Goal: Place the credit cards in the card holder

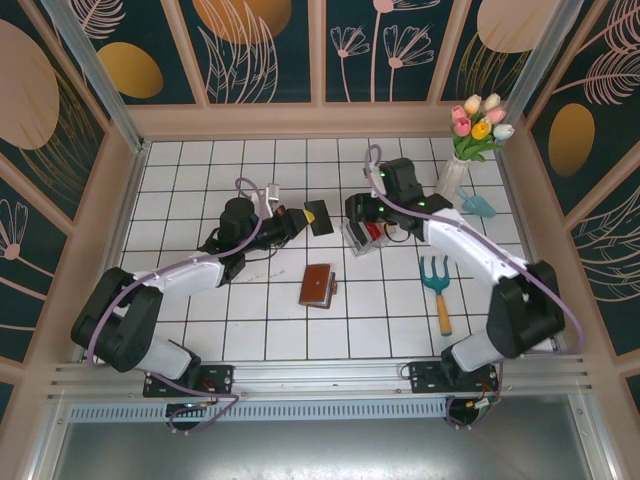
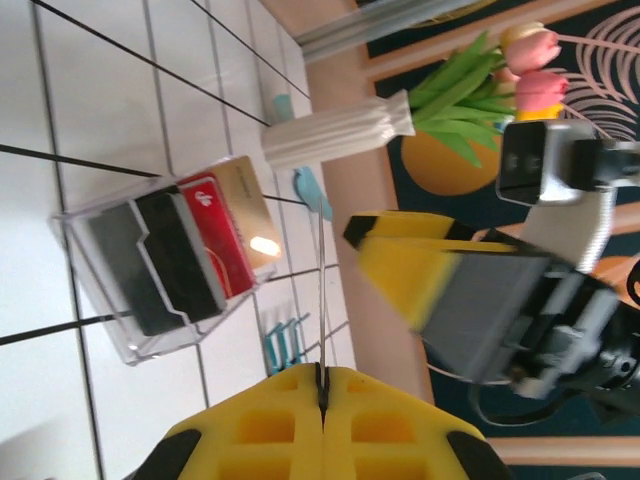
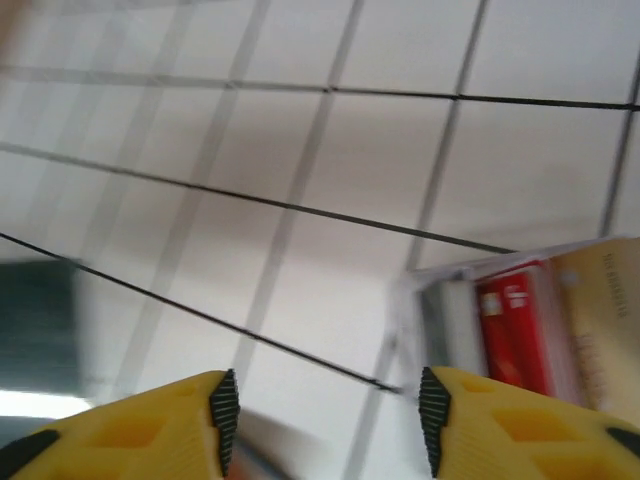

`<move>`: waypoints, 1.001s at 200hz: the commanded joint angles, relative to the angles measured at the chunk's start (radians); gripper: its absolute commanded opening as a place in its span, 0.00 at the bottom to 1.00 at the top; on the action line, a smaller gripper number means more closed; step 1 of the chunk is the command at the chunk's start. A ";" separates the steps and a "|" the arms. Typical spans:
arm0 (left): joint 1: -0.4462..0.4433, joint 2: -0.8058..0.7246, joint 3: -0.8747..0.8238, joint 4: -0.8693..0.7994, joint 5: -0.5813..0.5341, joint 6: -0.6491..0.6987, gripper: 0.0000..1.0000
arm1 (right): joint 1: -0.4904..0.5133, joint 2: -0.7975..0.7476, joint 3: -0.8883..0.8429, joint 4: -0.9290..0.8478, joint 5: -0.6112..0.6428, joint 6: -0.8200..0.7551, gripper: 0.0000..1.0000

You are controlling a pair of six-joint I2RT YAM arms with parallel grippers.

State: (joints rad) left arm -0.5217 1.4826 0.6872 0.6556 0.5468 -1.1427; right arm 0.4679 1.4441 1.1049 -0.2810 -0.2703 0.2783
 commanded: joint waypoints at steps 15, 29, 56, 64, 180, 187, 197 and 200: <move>-0.009 0.016 0.000 0.170 0.095 -0.042 0.05 | -0.065 -0.076 -0.124 0.275 -0.417 0.305 0.62; -0.009 0.020 0.003 0.192 0.115 -0.053 0.05 | -0.065 -0.055 -0.120 0.281 -0.470 0.314 0.62; -0.009 0.033 0.009 0.238 0.147 -0.082 0.05 | -0.065 -0.007 -0.112 0.302 -0.573 0.315 0.57; -0.009 0.037 0.012 0.242 0.151 -0.087 0.05 | -0.066 0.001 -0.113 0.319 -0.605 0.315 0.56; -0.008 0.047 0.014 0.197 0.139 -0.091 0.38 | -0.102 -0.017 -0.148 0.348 -0.714 0.289 0.01; -0.009 0.038 0.015 0.151 0.126 -0.069 0.47 | -0.105 -0.033 -0.149 0.308 -0.661 0.276 0.00; -0.011 0.019 0.021 0.049 0.096 -0.013 0.69 | -0.105 -0.062 -0.145 0.225 -0.540 0.243 0.00; -0.013 0.011 0.027 -0.008 0.076 0.020 0.71 | -0.104 -0.071 -0.145 0.202 -0.501 0.233 0.00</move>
State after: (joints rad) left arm -0.5247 1.5311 0.6872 0.8345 0.6884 -1.2369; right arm 0.3771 1.4471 0.9726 0.0345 -0.9417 0.5774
